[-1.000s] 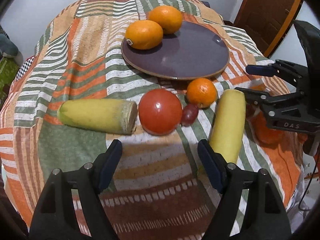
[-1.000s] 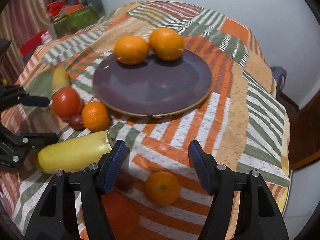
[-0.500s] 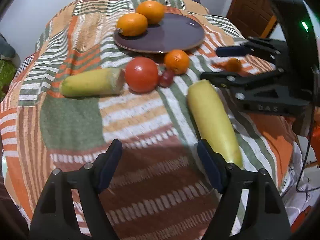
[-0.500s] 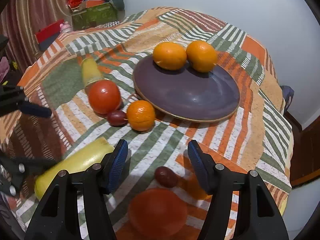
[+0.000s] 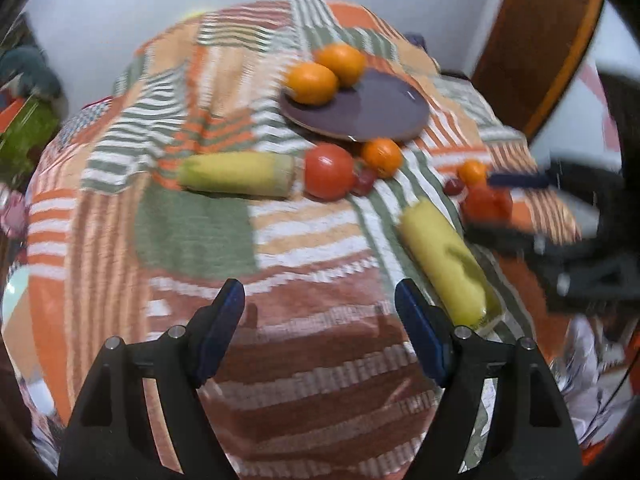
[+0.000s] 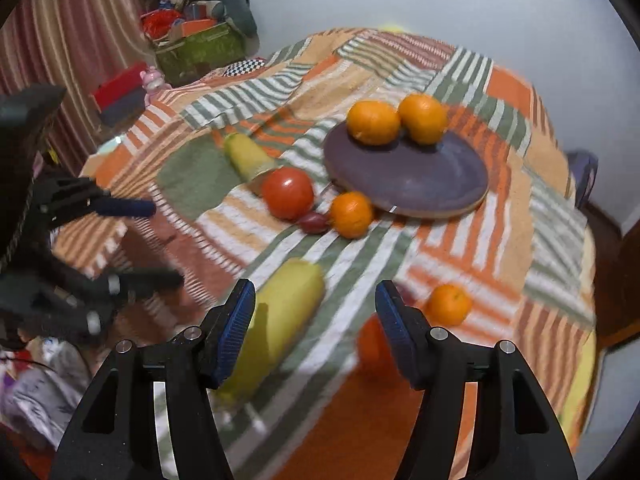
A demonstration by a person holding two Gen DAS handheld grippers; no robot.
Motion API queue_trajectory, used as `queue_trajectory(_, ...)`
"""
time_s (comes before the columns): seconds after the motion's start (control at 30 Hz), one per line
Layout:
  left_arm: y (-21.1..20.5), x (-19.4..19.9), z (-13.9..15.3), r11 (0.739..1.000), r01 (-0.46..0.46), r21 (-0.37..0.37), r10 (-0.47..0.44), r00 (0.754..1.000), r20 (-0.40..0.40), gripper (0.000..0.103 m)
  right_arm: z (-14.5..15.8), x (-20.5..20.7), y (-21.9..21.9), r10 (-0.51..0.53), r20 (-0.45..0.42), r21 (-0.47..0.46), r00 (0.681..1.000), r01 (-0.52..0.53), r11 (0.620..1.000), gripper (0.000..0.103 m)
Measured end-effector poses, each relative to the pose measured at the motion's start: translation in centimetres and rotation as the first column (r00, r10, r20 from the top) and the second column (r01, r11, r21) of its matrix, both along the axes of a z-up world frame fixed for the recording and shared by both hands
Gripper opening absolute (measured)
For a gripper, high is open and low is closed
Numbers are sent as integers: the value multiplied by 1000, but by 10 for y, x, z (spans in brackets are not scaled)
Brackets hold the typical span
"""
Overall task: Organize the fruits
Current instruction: 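Grasp a yellow-green cylindrical vegetable piece with the right tool, then lift the held cylinder upright with the right tool while the left tool grasps the other cylinder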
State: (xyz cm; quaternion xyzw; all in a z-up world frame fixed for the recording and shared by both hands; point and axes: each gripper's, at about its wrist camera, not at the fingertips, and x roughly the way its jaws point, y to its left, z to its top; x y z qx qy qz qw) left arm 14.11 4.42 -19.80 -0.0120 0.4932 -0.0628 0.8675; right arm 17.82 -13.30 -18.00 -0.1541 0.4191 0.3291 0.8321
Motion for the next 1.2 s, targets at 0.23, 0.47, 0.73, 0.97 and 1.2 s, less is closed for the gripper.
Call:
queue_trajectory(0.23,42,-19,12,996,-80,-39,82,995,51,78,-29,-13,21,-59,-111,-13,992,58,998,60)
queue_trajectory(0.47,55,-25,10,993,-93,-71,98,993,63,78,-54,-8,30,-107,-170,-56,980,99,994,55)
queue_trajectory(0.73,53,-19,3,995,-79,-64,83,995,54,78,-54,15,34,-142,-175,-14,974,142,990,44)
queue_trajectory(0.97,55,3,0,992,-126,-28,128,990,56,78,-42,16,23,-157,-120,32,980,162,986,35)
queue_trajectory(1.2,58,45,-4,984,-179,-27,180,983,31,78,-13,29,6,-160,-66,126,985,168,978,35)
